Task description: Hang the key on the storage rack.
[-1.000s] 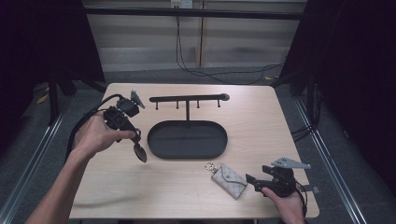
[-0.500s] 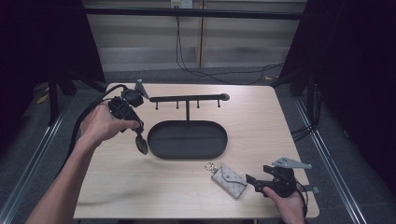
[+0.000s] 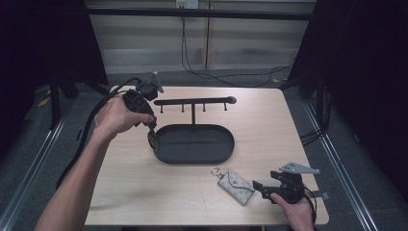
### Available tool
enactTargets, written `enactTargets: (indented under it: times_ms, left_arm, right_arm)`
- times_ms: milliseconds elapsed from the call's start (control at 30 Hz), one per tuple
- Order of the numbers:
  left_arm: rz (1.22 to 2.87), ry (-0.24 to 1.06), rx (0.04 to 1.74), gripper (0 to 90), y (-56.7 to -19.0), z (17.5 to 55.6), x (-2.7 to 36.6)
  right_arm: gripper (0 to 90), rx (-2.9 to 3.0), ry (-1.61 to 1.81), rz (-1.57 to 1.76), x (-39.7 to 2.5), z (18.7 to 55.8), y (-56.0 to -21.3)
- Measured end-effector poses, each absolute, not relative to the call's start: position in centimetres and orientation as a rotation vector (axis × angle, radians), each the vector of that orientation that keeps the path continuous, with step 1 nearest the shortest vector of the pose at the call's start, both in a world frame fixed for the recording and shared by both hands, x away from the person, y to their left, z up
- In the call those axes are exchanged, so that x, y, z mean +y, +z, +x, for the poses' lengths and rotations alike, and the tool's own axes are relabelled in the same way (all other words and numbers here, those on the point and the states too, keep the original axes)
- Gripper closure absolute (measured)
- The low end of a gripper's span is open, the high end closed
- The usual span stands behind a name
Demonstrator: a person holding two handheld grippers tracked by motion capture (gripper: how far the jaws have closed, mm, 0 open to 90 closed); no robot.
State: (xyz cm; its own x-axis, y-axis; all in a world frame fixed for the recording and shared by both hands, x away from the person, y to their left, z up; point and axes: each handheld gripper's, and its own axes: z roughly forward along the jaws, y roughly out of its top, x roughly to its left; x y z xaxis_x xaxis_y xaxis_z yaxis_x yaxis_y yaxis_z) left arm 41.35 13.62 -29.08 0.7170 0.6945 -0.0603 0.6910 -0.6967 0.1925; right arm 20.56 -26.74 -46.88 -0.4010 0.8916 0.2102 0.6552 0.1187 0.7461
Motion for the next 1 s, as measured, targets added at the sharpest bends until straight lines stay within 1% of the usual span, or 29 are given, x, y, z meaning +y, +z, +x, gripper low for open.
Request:
enactTargets:
  times_ms: [133,200,267,400,667,733,833,1000]
  left_arm:
    - [2.729,0.040,1.121,70.8,-28.9,41.9,13.0]
    - [2.723,0.020,1.117,70.8,-28.8,42.2,12.6]
    - [2.737,0.048,1.134,70.8,-29.0,42.4,12.1]
    - [2.737,0.043,1.161,70.8,-29.6,43.0,11.4]
    - [2.731,0.057,1.205,70.8,-30.2,43.9,11.4]
    - [2.733,0.032,1.207,70.8,-30.4,44.2,11.3]
    - [2.727,0.045,1.217,70.8,-30.5,44.4,11.2]
    - [2.737,0.029,1.223,70.7,-30.9,45.0,11.1]
  right_arm:
    - [15.0,2.110,1.160,1.522,-26.7,20.6,-46.9]
    - [15.0,2.114,1.160,1.522,-26.7,20.6,-46.9]
    - [15.0,2.114,1.161,1.518,-26.7,20.6,-46.9]
    - [15.0,2.118,1.165,1.520,-26.7,20.6,-46.9]
    - [15.1,2.127,1.165,1.520,-26.7,20.6,-46.9]
    - [15.1,2.131,1.166,1.517,-26.7,20.7,-46.9]
    - [15.2,2.130,1.168,1.513,-26.7,20.6,-46.9]
    - [15.2,2.131,1.165,1.518,-26.7,20.6,-46.9]
